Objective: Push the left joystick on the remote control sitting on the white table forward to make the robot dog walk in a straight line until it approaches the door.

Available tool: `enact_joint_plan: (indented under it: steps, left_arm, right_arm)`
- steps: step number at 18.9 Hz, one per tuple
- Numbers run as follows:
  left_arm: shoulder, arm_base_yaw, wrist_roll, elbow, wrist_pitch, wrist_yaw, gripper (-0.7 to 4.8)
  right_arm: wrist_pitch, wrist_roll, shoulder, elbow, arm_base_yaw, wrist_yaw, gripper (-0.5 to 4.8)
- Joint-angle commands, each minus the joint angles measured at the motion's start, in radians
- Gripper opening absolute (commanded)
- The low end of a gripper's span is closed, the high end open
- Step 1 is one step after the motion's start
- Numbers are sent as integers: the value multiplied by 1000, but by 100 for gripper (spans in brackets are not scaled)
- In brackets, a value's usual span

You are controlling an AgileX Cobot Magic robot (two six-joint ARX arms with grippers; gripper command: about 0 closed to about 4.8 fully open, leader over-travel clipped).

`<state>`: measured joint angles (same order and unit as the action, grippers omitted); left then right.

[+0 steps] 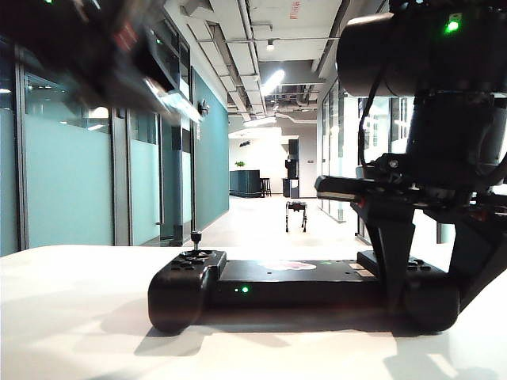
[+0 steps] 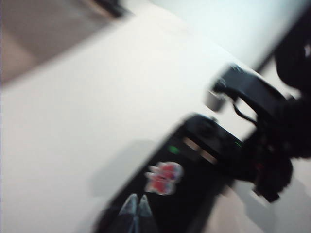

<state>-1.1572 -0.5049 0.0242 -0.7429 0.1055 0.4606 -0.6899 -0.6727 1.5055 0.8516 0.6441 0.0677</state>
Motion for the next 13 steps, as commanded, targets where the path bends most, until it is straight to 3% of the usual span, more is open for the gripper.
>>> enact_joint_plan:
  steps: [1,2,5,10,13]
  left_arm:
    - [145,0,-25,-4,94,-125,-5]
    - [204,0,-25,-4,121,-145,-5]
    - [308,0,-25,-4,169,-151,-5]
    - [332,0,-26,-4,215,-150,-5]
    - [333,0,-81,-4,216,-150,-5]
  right_arm:
    - [5,3,-2,0,0,5,251]
    - [6,31,-2,0,0,5,306]
    - [-7,31,-5,2,0,5,308]
    - [-173,89,-5,124,1,28,306]
    - [-315,134,-5,225,1,28,306]
